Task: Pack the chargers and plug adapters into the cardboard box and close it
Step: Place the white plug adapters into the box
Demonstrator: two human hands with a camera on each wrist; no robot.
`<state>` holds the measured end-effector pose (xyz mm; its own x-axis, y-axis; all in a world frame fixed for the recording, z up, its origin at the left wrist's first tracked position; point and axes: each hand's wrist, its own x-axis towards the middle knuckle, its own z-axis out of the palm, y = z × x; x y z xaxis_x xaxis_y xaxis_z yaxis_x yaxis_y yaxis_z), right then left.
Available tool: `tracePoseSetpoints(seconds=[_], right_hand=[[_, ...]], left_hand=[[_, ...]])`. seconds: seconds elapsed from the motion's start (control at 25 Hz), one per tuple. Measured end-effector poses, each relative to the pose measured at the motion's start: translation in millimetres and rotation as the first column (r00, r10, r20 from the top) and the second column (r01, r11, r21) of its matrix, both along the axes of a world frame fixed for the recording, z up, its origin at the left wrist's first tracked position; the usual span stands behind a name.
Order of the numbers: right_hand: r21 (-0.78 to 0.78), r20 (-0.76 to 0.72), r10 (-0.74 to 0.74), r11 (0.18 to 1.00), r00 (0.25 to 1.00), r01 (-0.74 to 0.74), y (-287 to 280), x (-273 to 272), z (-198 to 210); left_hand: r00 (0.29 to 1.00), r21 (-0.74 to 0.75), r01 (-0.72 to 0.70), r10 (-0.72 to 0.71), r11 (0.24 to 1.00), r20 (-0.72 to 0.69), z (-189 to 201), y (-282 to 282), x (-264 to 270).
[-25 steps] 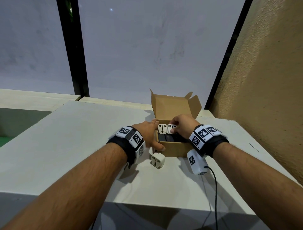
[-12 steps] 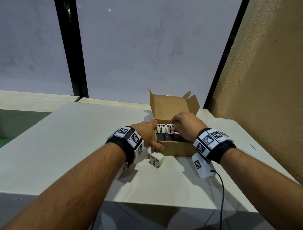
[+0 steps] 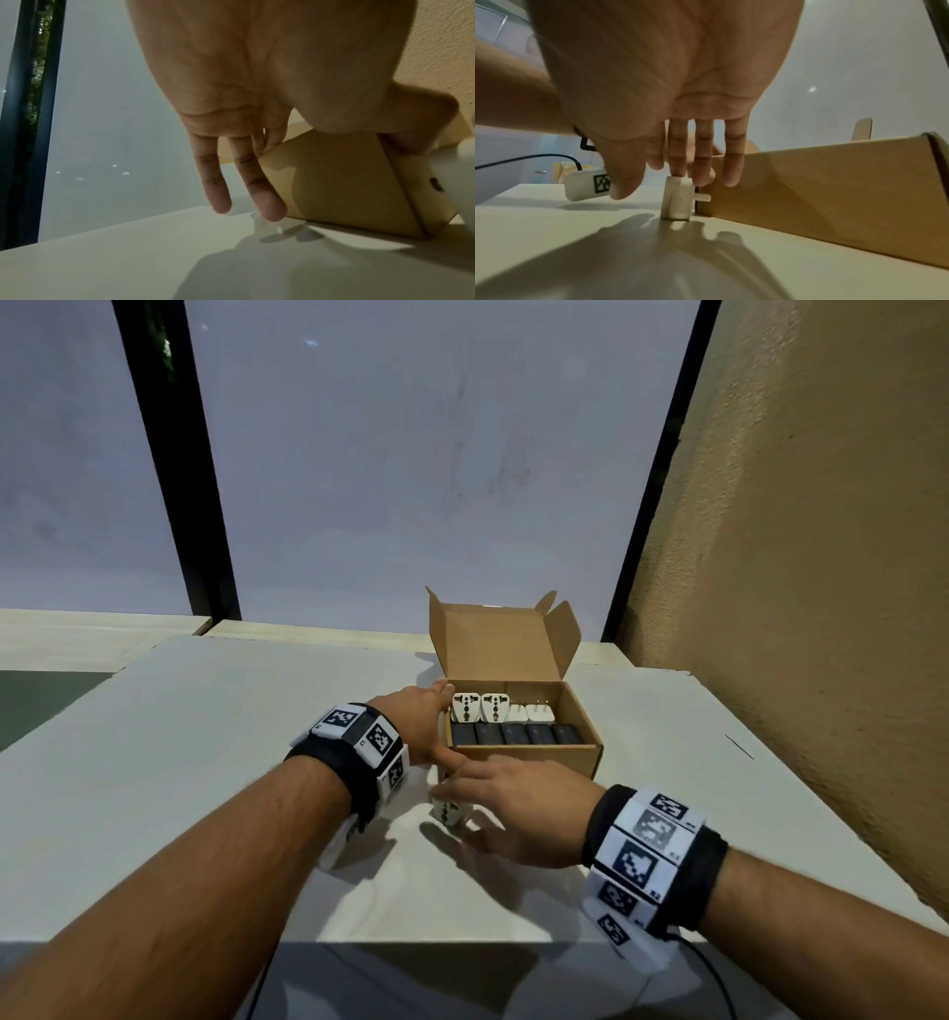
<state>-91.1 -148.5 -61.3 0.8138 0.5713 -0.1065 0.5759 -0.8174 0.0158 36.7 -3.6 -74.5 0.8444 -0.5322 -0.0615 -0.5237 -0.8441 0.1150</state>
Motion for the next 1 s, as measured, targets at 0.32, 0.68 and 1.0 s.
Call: tracePoseSetpoints(seconds=[0.32, 0.68, 1.0], right_hand=[[0.029, -0.023, -0.075, 0.997, 0.997, 0.076, -21, -2, 6], [0.108, -0.057, -0.136, 0.984, 0.989, 0.142, -78, 8, 5], [0.505, 0.118, -0.245, 0.849, 0.962, 0.154, -100, 49, 51]], left_hand=[[0.999, 0.008, -0.029, 0.029, 1.000, -0.040, 0, 1, 1], [0.996, 0.036, -0.061, 0.063, 0.998, -0.059, 4, 1, -5], [0.997, 0.065, -0.061, 0.064, 0.996, -0.046, 10, 0, -11]])
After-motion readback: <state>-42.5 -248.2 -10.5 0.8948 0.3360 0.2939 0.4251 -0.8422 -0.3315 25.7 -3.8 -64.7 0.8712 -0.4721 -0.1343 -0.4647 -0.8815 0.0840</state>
